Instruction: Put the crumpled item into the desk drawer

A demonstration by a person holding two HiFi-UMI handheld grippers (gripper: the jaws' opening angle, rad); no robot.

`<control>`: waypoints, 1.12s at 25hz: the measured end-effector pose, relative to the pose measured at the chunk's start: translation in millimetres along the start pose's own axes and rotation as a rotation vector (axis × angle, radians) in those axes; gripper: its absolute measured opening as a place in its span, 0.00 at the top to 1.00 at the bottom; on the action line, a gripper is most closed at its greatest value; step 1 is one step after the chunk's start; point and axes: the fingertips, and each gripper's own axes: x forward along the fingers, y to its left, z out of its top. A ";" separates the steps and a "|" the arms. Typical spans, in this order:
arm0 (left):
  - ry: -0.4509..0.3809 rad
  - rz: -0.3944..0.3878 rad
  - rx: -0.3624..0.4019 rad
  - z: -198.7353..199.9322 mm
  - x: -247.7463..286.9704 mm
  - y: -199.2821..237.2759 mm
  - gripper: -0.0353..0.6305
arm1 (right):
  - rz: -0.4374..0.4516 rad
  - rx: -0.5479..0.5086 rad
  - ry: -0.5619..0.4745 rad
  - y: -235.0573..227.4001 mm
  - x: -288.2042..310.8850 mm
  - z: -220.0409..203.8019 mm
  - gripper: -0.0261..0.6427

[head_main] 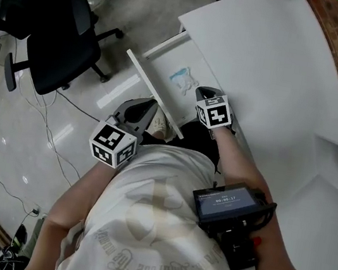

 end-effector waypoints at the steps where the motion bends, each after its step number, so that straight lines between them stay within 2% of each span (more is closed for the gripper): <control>1: -0.007 -0.003 0.000 3.6 -0.1 -0.5 0.91 | -0.004 0.005 -0.001 -0.1 -3.6 -1.3 0.93; 6: -0.035 -0.011 0.019 19.4 -3.8 0.3 0.91 | -0.012 -0.005 -0.024 5.8 -20.8 2.1 0.93; 14: -0.055 -0.018 0.051 32.0 -5.8 2.6 0.91 | -0.015 -0.001 -0.118 11.1 -46.0 23.6 0.93; 28: -0.071 -0.058 0.113 44.7 -4.4 -10.6 0.91 | -0.006 0.090 -0.312 12.0 -106.0 52.7 0.93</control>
